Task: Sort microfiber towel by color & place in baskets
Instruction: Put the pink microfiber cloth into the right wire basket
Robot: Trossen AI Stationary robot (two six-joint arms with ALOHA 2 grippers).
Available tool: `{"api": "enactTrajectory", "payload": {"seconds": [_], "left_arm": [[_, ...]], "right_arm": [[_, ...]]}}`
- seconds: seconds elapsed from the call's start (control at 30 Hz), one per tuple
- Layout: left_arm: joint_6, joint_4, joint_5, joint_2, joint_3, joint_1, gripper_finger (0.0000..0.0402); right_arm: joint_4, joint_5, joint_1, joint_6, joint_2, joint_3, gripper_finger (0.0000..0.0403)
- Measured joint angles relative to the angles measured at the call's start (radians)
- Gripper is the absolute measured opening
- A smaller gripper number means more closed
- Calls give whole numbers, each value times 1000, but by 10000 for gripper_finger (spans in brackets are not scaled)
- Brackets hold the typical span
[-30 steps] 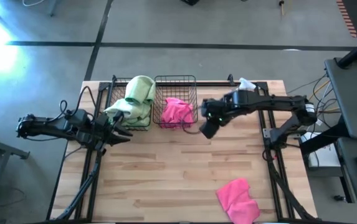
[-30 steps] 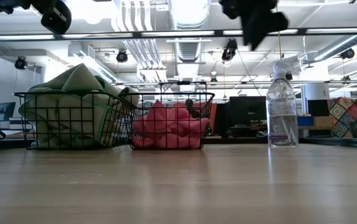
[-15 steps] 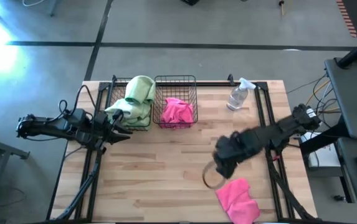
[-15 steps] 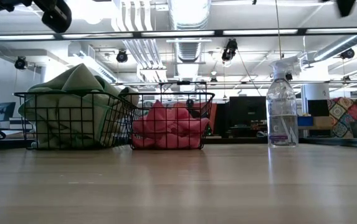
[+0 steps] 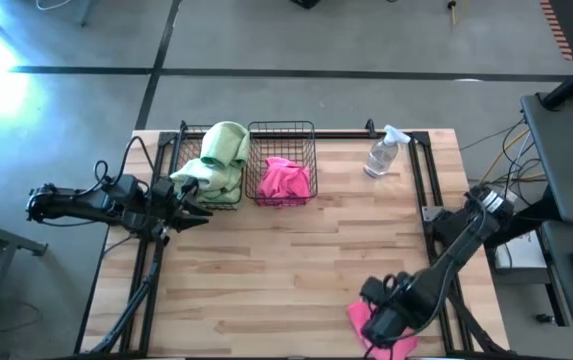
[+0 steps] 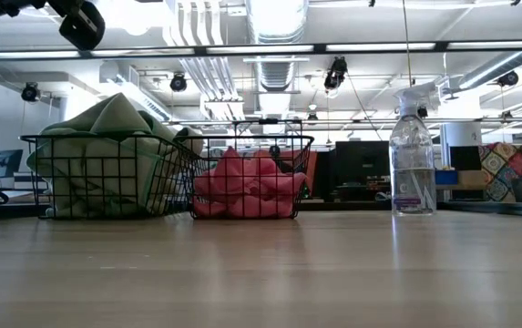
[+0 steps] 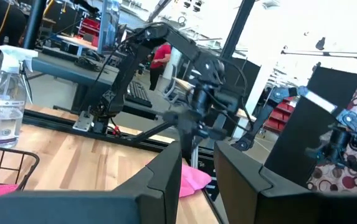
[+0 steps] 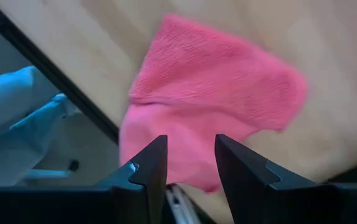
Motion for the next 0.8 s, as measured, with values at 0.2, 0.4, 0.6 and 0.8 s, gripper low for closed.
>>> {"api": "enactTrajectory", "payload": {"seconds": [0.2, 0.4, 0.6, 0.8], "left_arm": [[13, 0, 0, 0, 0, 0, 80], [31, 0, 5, -3, 0, 0, 80], [17, 0, 75, -14, 0, 0, 80], [10, 0, 89, -28, 0, 0, 80]], "right_arm": [[52, -34, 42, 56, 66, -1, 133], [65, -85, 45, 96, 129, -5, 139], [125, -186, 36, 48, 217, -5, 137], [200, -239, 27, 25, 293, -5, 141]]}}
